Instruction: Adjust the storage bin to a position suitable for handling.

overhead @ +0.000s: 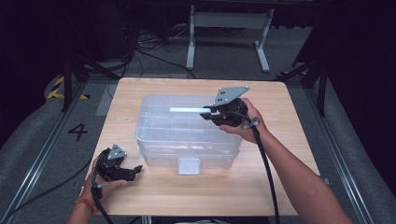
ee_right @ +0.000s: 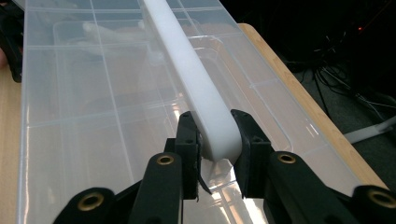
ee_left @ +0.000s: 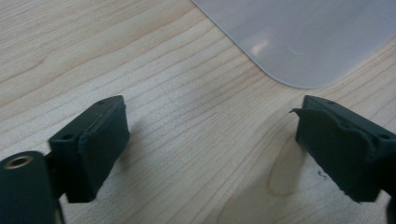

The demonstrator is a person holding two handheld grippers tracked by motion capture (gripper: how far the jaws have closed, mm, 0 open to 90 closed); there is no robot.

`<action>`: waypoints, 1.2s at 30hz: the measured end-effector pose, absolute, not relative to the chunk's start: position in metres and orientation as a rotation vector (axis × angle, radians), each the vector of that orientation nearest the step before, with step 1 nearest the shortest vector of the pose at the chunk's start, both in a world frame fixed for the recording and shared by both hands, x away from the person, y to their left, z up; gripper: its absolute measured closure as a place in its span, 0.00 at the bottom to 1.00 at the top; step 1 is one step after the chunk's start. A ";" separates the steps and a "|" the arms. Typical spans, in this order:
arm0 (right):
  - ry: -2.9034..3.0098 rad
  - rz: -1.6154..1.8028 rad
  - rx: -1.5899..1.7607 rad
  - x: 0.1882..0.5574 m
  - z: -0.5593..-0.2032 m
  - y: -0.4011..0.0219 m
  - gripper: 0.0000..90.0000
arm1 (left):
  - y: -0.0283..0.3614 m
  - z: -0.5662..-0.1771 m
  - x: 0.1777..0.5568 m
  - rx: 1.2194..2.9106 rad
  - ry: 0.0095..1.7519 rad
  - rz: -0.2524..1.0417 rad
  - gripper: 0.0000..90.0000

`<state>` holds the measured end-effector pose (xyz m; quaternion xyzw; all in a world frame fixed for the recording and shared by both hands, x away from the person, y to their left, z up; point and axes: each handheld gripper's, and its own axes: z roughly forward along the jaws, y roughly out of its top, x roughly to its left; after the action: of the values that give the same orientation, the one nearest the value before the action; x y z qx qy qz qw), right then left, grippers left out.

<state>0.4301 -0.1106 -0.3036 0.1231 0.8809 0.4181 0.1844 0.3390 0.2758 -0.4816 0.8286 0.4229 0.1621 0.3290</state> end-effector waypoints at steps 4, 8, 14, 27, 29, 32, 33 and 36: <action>2.475 1.160 0.349 0.432 -0.302 -0.110 0.83 | 0.276 -0.478 0.337 2.183 1.096 0.411 0.25; 2.475 1.171 0.365 0.437 -0.297 -0.110 0.82 | 0.276 -0.472 0.334 2.173 1.070 0.440 0.30; 2.488 1.169 0.386 0.443 -0.291 -0.109 0.82 | 0.279 -0.449 0.324 2.074 1.019 0.468 0.36; 2.491 1.154 0.403 0.451 -0.282 -0.108 0.81 | 0.273 -0.415 0.313 1.989 0.914 0.496 0.59; 2.489 1.147 0.408 0.453 -0.281 -0.107 0.80 | 0.270 -0.411 0.313 1.974 0.862 0.491 0.64; 2.490 1.128 0.413 0.453 -0.279 -0.106 0.80 | 0.265 -0.406 0.315 1.976 0.823 0.509 0.73; 2.490 1.122 0.414 0.453 -0.279 -0.105 0.80 | 0.263 -0.404 0.316 1.974 0.819 0.515 0.76; 2.489 1.112 0.417 0.452 -0.279 -0.105 0.80 | 0.262 -0.400 0.318 1.947 0.810 0.521 0.80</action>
<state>0.4521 -0.1046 -0.2789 0.1484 0.8860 0.3958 0.1905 0.3176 0.2618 -0.3996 0.7930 0.3298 0.2123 0.4662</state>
